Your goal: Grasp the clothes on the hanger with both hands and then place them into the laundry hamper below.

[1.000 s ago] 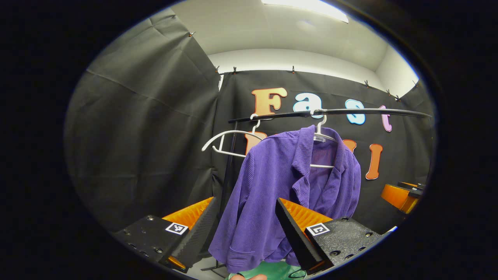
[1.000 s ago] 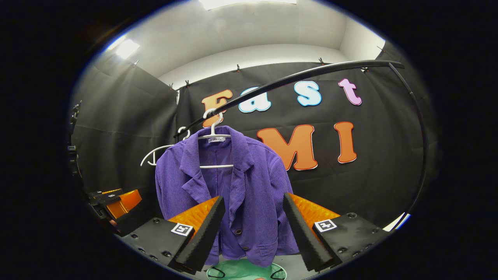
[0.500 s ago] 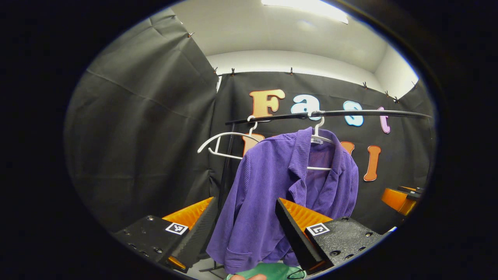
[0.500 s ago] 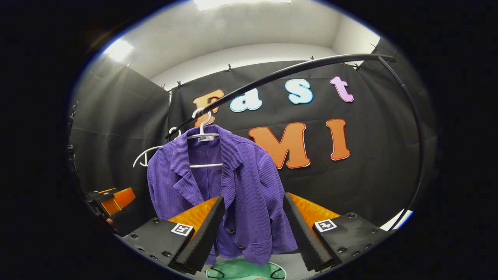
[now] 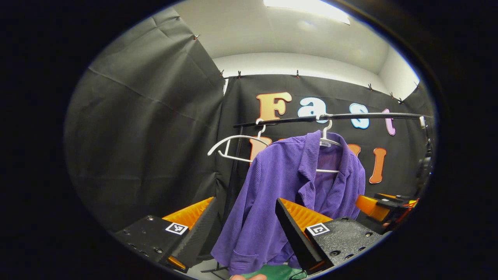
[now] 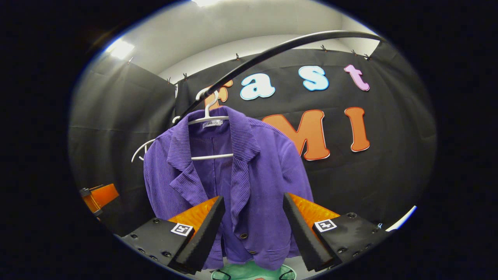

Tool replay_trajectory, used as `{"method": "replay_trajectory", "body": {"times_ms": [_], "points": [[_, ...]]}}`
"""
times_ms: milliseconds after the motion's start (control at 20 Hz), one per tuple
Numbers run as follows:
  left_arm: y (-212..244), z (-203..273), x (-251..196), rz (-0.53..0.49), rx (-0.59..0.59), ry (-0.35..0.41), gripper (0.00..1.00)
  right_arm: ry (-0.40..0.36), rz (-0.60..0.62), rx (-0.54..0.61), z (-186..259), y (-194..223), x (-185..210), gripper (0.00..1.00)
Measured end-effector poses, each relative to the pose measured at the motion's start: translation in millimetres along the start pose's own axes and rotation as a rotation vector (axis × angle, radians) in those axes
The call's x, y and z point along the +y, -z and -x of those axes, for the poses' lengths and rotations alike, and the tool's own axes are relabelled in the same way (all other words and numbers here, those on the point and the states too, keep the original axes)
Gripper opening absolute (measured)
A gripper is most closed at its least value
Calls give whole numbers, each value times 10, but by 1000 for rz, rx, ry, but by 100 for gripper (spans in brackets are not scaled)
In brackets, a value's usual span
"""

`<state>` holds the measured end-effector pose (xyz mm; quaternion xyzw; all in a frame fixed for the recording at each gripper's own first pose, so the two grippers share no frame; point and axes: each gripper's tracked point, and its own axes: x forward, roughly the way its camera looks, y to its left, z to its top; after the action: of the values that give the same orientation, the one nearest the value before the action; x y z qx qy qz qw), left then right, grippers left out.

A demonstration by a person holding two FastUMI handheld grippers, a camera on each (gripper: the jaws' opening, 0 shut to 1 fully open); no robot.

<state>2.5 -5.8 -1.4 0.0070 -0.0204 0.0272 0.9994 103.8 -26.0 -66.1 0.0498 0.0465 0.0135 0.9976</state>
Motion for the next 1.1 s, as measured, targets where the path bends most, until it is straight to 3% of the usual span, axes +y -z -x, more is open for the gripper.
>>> {"method": "replay_trajectory", "body": {"times_ms": [150, 200, 300, 400, 550, 700, 750, 850, 900, 1050, 1100], "points": [[48, 65, 81, 28, 16, 6, 92, 18, -10, 34, -404, 205, 104, 89], [54, 90, 120, 37, 21, 11, 99, 33, 0, 45, -529, 265, 126, 89], [64, 138, 222, 34, 29, 19, 95, 90, 35, 60, -723, 393, 115, 89], [41, 181, 374, 13, 25, 18, 92, 162, 60, 58, -891, 468, 59, 98], [95, 235, 545, 26, 38, 38, 95, 269, 105, 51, -1085, 516, -136, 97], [125, 233, 618, 11, 49, 48, 92, 325, 86, 34, -1115, 429, -389, 94], [125, 238, 588, 13, 48, 47, 95, 339, 83, 21, -1086, 378, -498, 84], [127, 240, 471, 43, 34, 34, 92, 334, 108, 7, -1009, 293, -709, 64], [151, 209, 388, 70, 27, 28, 95, 307, 122, 1, -965, 277, -742, 54], [272, 122, -23, 142, 24, 14, 92, 156, 137, -18, -762, 151, -727, 24], [335, 91, -179, 152, 30, 15, 92, 138, 142, -34, -704, 79, -770, 23]]}}
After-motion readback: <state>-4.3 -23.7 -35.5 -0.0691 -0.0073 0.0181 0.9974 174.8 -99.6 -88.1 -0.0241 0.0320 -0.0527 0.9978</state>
